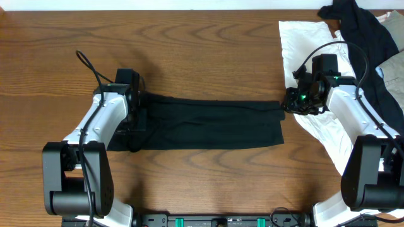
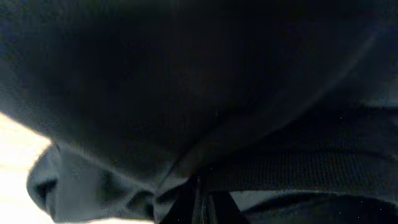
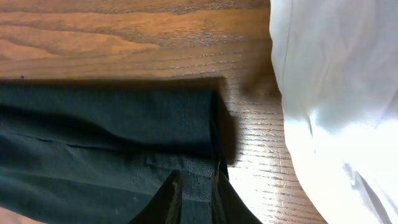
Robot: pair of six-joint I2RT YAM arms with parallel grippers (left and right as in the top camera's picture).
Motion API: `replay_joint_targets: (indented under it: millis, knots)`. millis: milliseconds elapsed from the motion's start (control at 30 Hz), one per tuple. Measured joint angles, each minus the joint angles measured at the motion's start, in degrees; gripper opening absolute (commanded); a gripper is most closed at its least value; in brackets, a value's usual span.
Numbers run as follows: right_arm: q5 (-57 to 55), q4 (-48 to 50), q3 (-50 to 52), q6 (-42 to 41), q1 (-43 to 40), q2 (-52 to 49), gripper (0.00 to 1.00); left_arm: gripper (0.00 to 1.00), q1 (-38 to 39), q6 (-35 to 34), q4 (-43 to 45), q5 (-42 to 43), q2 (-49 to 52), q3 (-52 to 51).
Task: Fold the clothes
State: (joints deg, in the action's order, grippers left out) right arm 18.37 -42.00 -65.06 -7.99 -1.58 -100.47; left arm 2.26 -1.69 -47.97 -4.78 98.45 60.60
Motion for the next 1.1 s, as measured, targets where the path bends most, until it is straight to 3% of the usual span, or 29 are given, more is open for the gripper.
replay_joint_targets:
  millis: [200,500,833,1100]
  knots:
    - [0.00,0.00,0.00,0.00,0.00,0.00,0.15,0.06,0.52,-1.31,-8.46,4.35,-1.53,0.63]
    - [0.00,0.48,0.00,0.15,0.00,0.00,0.15,0.06,2.78,-6.62,-15.65,10.36,-13.70,2.34]
    - [0.00,0.50,0.00,0.66,0.00,0.00,0.15,0.06,2.80,-12.35,-20.81,19.19,-14.25,2.34]
    - [0.00,0.55,0.00,0.81,0.00,0.00,0.15,0.06,2.84,-15.63,-26.82,21.40,-14.25,2.34]
